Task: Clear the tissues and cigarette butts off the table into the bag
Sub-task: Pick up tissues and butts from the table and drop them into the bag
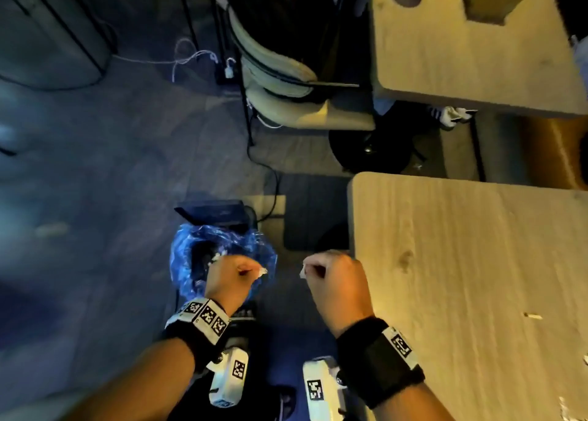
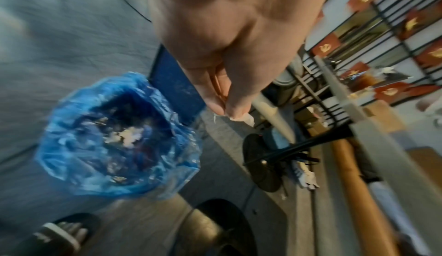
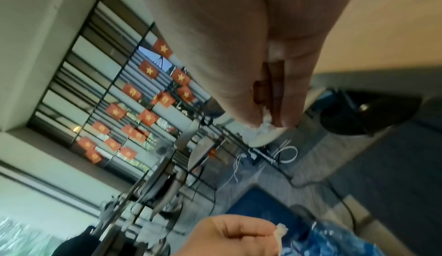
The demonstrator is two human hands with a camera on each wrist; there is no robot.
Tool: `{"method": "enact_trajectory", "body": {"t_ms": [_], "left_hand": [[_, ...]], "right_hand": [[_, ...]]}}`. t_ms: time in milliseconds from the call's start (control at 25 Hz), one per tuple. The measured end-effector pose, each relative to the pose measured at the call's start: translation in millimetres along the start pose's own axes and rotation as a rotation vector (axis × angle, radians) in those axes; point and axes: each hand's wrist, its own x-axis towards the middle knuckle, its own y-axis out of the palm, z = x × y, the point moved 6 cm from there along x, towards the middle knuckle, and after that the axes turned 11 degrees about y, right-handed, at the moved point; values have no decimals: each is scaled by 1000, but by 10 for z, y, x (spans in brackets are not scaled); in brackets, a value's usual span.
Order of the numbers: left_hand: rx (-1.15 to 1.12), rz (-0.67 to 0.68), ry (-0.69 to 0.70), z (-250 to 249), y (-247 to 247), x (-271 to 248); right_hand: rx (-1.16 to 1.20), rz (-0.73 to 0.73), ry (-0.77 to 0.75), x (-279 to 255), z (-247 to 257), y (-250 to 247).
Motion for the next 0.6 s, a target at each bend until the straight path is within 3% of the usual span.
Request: {"method": "enact_trajectory", "body": {"t_ms": [200, 480, 600], "left_hand": [[55, -75, -173, 1186, -201, 239], [118, 107, -278, 2047, -59, 544], [115, 126, -286, 2228, -89, 539]], "right_hand": [[-155, 202, -10, 410, 211, 1140], [-44, 310, 32, 997, 188, 2280], [-34, 299, 145, 1203, -18, 2834]]}}
